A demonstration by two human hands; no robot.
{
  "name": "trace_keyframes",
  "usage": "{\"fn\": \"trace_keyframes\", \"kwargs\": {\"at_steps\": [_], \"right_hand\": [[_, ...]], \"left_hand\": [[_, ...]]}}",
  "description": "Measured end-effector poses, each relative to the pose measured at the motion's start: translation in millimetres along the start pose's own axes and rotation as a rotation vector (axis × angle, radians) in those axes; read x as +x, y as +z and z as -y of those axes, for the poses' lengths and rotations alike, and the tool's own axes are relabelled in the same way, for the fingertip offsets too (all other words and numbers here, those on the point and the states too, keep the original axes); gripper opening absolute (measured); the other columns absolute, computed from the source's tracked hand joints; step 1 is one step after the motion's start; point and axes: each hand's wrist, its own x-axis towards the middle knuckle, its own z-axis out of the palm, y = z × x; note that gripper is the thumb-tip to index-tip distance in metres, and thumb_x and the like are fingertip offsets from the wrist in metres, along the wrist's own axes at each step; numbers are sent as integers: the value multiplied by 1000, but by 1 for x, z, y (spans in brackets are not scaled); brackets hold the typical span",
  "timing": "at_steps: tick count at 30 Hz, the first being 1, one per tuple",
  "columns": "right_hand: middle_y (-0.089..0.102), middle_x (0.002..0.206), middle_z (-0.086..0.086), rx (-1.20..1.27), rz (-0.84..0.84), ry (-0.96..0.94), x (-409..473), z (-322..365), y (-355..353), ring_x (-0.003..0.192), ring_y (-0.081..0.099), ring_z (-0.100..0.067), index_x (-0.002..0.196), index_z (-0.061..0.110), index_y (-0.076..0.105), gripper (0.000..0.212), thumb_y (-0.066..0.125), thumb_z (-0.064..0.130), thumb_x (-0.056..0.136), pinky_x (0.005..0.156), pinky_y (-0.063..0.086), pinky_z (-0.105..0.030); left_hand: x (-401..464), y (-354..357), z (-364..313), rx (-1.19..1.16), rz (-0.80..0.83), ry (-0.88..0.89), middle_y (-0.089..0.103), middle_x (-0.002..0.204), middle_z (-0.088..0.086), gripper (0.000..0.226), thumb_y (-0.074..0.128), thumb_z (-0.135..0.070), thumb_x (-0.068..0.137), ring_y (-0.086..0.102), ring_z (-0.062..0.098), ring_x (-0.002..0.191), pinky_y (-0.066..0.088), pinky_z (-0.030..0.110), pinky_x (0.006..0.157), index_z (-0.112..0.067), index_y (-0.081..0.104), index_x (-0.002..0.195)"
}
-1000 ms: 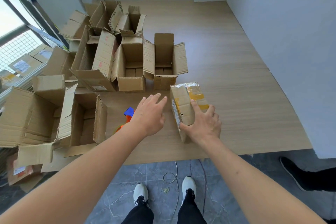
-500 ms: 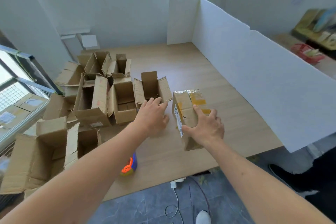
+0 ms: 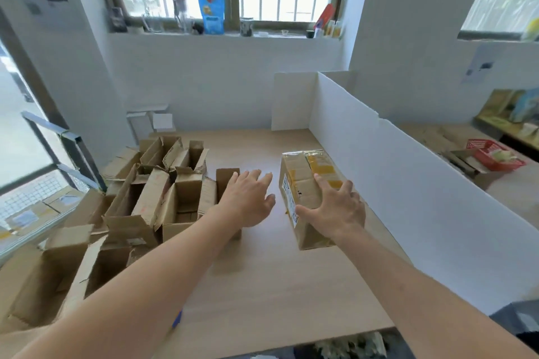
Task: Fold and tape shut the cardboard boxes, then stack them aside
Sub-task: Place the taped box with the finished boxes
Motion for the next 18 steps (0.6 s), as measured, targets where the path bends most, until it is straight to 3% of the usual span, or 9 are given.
{"fn": "trace_keyframes", "kwargs": {"at_steps": [9, 18], "right_hand": [[40, 131, -12, -7, 12, -71, 37, -80, -26, 116, 53, -34, 156, 45, 25, 97, 55, 86, 73, 100, 44, -44], [39, 134, -12, -16, 78, -29, 93, -103, 0, 117, 52, -34, 156, 46, 25, 97, 54, 86, 72, 102, 43, -44]], "left_hand": [[36, 1, -77, -6, -3, -89, 38, 158, 10, 59, 42, -45, 103, 34, 32, 145, 27, 47, 119, -19, 33, 156], [96, 32, -91, -13, 64, -75, 33, 161, 9, 63, 41, -47, 104, 32, 31, 147, 32, 46, 119, -20, 27, 159]]}}
